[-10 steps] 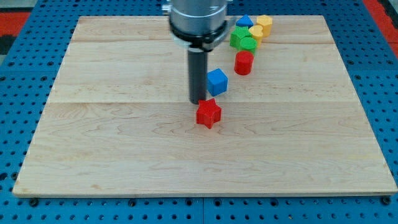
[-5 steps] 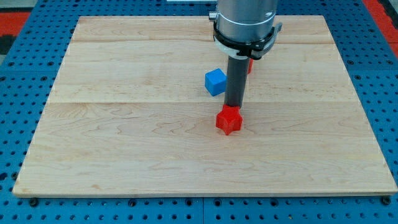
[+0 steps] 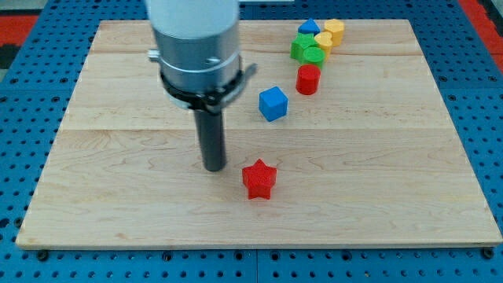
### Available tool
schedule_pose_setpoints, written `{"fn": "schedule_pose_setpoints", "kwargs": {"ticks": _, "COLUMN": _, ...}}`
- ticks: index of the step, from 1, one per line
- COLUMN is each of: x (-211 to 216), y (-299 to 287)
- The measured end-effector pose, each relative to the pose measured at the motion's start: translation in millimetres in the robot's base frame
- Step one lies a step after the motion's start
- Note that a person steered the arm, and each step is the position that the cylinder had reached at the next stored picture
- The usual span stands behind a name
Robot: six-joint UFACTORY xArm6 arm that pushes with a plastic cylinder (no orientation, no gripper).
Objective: Place the blue cube and red star vertical to each other
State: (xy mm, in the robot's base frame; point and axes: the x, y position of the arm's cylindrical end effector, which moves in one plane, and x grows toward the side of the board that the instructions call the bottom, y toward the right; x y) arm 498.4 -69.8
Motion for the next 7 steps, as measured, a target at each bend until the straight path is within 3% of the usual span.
{"fn": "schedule_pose_setpoints", "kwargs": {"ticks": 2, "x": -116, "y": -17}}
{"fn": "schedule_pose_setpoints", "kwargs": {"ticks": 3, "x": -164, "y": 29}}
{"fn": "schedule_pose_setpoints", "kwargs": {"ticks": 5, "x": -151, "y": 117}}
{"fn": "schedule_pose_setpoints", "kwargs": {"ticks": 7, "x": -114, "y": 123}}
